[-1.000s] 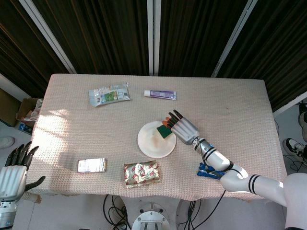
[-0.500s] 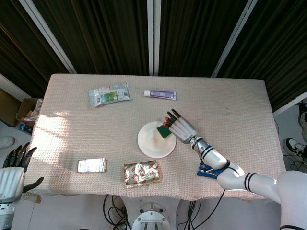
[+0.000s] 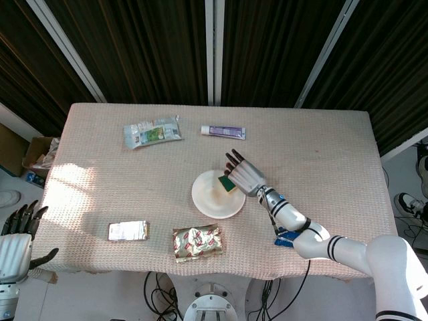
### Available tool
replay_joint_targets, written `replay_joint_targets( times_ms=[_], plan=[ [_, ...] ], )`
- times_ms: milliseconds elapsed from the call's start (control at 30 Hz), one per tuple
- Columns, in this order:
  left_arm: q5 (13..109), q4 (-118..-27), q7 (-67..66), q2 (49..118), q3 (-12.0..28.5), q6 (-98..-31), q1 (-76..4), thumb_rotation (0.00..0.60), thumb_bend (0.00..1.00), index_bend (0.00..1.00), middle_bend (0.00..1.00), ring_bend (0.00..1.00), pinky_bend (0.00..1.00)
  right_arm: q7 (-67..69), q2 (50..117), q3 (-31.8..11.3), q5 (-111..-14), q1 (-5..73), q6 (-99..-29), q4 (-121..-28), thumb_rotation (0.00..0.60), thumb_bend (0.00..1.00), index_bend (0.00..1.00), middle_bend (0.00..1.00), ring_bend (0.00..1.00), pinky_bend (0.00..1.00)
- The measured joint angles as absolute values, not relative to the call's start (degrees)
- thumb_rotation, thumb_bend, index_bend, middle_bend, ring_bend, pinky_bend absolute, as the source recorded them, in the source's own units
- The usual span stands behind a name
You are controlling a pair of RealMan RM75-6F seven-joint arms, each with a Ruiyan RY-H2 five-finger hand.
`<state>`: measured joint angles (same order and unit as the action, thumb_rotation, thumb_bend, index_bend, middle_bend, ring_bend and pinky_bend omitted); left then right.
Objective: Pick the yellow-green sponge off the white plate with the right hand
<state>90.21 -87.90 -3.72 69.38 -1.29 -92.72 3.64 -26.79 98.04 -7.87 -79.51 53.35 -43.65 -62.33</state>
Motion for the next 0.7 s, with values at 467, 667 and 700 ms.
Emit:
replay_joint_targets(
  times_ms=[467,667,700],
  plan=[
    [90.48,-86.78,-2.62,69.86,-1.33,-93.37,4.06,0.600,0.02,0.13,0.04,0.04,0.11,-24.97,97.95,-5.36,-90.57,54.11,-55.14,-59.80,0.600,0.44,0.69,0.48,0.23,0.00],
    [90.18,-85.10,-0.98,70.68,-1.50,-93.46,4.48,0.600,0.02,0.13,0.04,0.04,0.11,-35.57,97.92,-3.56,-93.63,55.12,-54.66,-61.26,0.600,0.44,0.69,0.49,0.24,0.00],
    [90.04,-84.77,-0.67,70.79,-1.51,-93.46,4.58,0.600,0.02,0.13,0.04,0.04,0.11,-37.15,98.25,-3.27,-93.88,55.22,-54.34,-61.30,0.600,0.44,0.69,0.49,0.24,0.00]
  ],
)
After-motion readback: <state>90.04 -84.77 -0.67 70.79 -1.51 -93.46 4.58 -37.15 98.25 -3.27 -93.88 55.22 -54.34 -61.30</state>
